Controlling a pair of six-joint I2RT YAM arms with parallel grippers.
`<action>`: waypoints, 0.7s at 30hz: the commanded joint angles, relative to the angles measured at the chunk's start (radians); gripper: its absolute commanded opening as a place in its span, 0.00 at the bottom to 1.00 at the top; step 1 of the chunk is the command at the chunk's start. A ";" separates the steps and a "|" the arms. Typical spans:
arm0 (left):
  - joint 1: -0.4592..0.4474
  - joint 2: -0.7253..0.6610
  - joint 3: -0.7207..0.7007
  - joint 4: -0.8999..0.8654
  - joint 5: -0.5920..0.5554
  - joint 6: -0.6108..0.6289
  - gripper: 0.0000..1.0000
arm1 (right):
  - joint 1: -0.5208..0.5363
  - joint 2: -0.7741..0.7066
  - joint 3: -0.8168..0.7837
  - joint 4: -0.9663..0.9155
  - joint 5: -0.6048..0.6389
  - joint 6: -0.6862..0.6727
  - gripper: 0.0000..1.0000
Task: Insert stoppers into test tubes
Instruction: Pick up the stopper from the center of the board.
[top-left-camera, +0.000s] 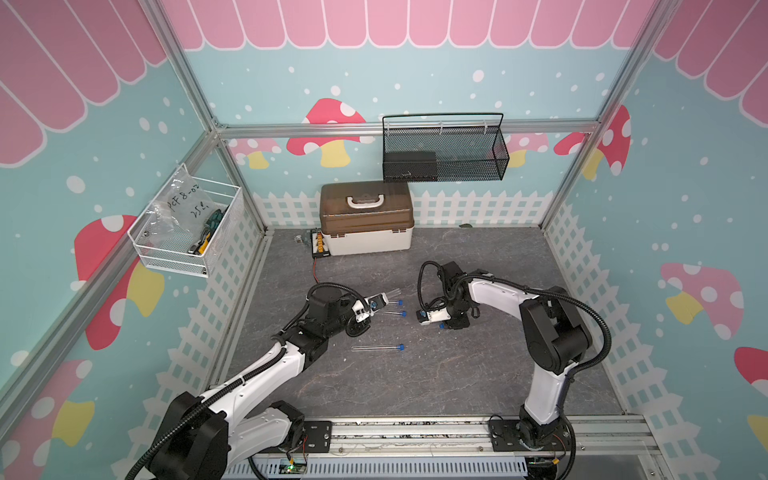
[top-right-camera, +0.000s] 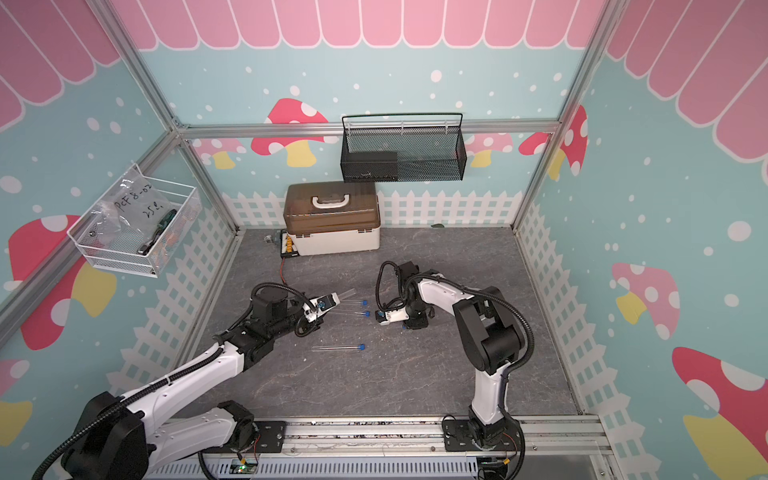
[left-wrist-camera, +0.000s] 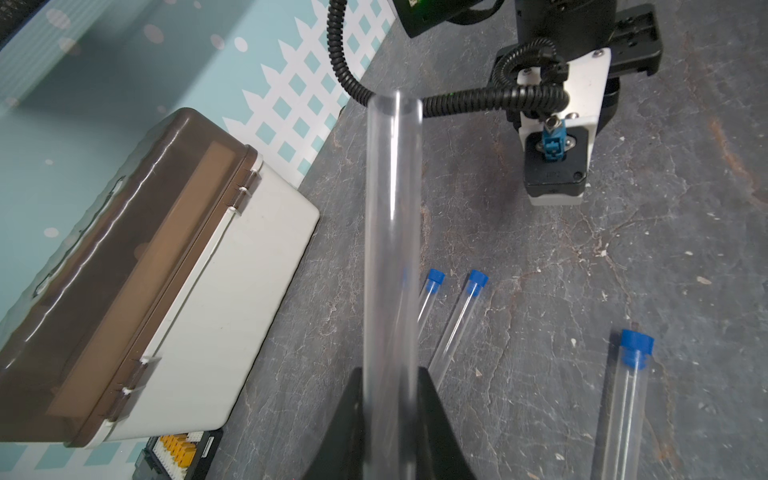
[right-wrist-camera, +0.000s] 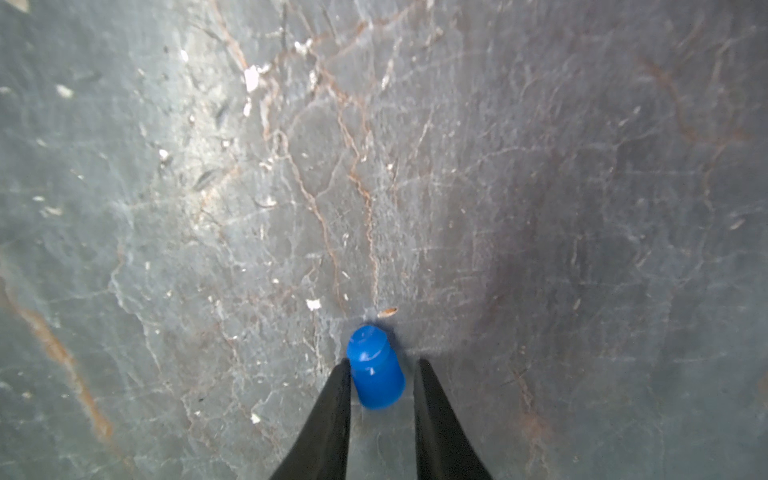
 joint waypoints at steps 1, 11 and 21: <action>0.008 -0.017 -0.013 0.002 0.023 0.032 0.00 | -0.003 -0.014 -0.018 -0.006 -0.027 -0.022 0.26; 0.008 -0.013 -0.012 0.002 0.022 0.036 0.00 | -0.003 -0.005 -0.027 0.005 -0.024 -0.032 0.24; 0.008 -0.009 -0.009 0.002 0.029 0.036 0.00 | -0.002 -0.007 -0.057 0.009 -0.035 -0.038 0.24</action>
